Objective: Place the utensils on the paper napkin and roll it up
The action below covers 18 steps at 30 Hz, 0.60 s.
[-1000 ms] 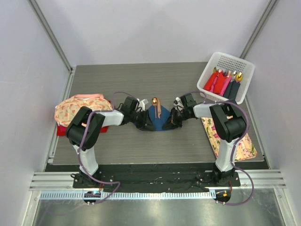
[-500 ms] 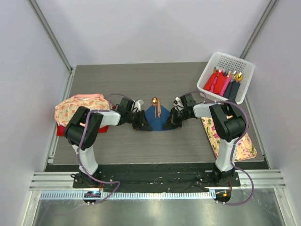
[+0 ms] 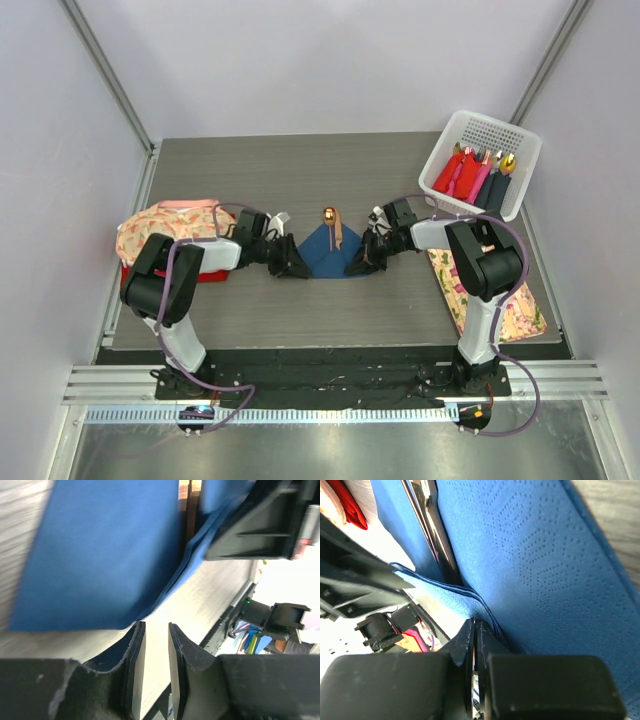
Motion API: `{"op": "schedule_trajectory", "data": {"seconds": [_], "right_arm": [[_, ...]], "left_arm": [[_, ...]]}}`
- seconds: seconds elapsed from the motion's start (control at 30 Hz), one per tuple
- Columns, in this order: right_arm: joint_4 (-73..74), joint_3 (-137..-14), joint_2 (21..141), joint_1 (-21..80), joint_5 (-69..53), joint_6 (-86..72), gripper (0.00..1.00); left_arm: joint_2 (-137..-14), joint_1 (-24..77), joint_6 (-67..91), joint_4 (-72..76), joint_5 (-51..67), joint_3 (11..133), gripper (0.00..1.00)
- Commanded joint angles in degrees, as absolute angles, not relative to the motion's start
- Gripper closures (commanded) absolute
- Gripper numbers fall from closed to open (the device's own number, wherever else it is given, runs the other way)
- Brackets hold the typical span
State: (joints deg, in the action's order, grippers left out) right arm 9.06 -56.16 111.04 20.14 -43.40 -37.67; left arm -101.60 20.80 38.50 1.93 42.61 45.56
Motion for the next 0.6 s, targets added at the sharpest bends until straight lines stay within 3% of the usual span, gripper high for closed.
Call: {"op": "schedule_trajectory", "data": {"seconds": [0.0,0.23,0.57], "right_arm": [[10.63,-56.43,111.8,20.04,-39.29,-36.56,0.99],[10.72,-56.25,111.53,20.04,-39.46,-36.74,0.99],[10.9,-56.6,111.09,19.95,-39.73,-36.83,0.99]], "left_arm": [[-96.24,23.37,39.63,9.74,45.79,46.93,0.72],[-102.12,27.33,50.43,22.4,41.93,49.3,0.76],[-109.07,26.72,48.17,19.87,37.36,51.33,0.85]]}}
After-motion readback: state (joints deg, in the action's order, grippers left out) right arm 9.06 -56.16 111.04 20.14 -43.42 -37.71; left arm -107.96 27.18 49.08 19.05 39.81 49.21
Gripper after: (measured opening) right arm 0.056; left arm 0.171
